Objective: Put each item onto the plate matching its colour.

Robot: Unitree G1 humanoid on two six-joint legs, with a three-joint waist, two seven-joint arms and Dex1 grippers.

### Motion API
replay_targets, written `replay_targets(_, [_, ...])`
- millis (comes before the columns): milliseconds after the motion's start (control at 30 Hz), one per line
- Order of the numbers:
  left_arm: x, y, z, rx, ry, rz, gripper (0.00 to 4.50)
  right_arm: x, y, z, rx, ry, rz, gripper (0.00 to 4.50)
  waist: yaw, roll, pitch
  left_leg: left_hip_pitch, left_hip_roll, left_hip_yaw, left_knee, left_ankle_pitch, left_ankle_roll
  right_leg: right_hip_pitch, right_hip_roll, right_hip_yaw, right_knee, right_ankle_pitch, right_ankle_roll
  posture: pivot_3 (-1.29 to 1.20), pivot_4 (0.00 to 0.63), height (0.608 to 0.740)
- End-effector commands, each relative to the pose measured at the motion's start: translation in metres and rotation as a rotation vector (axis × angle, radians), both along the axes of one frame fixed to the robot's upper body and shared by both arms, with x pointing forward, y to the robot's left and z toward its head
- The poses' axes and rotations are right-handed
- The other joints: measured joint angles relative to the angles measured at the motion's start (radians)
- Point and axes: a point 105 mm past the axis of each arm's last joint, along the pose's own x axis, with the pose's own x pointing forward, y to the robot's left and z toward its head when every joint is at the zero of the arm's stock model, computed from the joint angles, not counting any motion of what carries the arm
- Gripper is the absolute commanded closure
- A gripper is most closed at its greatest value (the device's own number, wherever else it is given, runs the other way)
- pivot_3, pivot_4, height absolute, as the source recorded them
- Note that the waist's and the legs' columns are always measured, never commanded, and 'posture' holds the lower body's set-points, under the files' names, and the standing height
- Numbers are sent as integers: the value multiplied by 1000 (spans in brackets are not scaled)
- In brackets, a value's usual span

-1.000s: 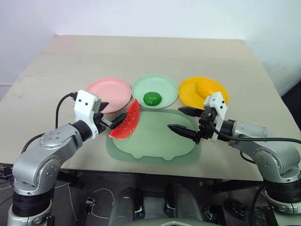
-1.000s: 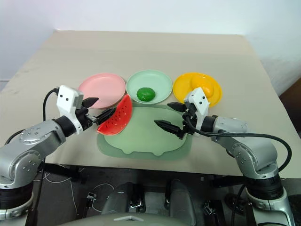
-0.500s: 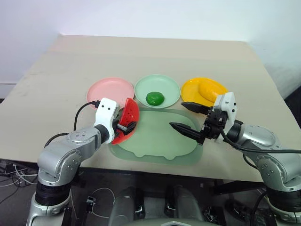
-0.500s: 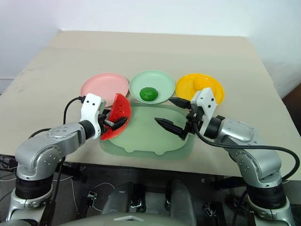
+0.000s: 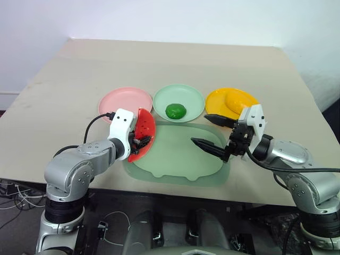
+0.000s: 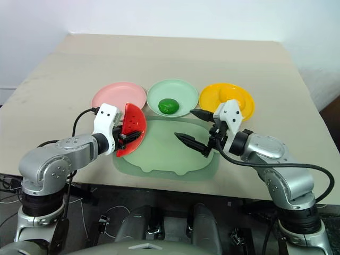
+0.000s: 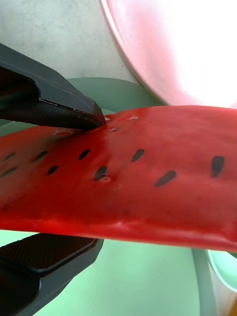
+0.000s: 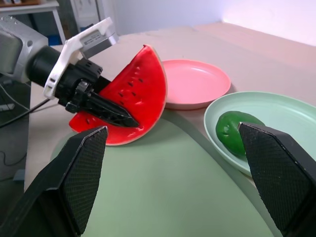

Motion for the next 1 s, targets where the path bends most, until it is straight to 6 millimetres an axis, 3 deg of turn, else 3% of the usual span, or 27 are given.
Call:
replay_targets(33, [2,5,24,-2,-79,18,1986,-1,2,10,10,-43,8,0,1,0,0,0,0,0,0,0,0,0,0,0,0,0,0,0,150,696])
replay_targets(200, [9,23,62,19,-180,97,1995,-2,1,11,8,-47,12,0,0,-1,0,-1,0,0,0,0,0,0,0,0,0,0,0,0,150,696])
replay_targets(400, [37,51,87,-20,-233,227,1995,0,0,5,9,-36,16,0,0,-1,0,0,0,0,0,0,0,0,1,-1,0,0,1,0,150,696])
replay_targets(500, [60,62,83,3,-168,288,1995,2,-2,1,3,-29,11,0,2,-1,1,-1,0,-1,1,0,0,0,0,-1,0,0,1,0,150,696])
replay_targets(733, [112,73,80,2,-212,343,1995,6,-5,-2,-3,-28,-2,0,0,-1,1,-1,0,0,0,0,0,-1,0,-2,0,1,-1,0,150,696])
replay_targets(1000, [136,63,43,35,-110,315,1995,8,-6,-4,-10,-34,-15,0,-2,-1,1,-1,0,0,0,0,1,-1,0,-2,1,1,0,0,150,696])
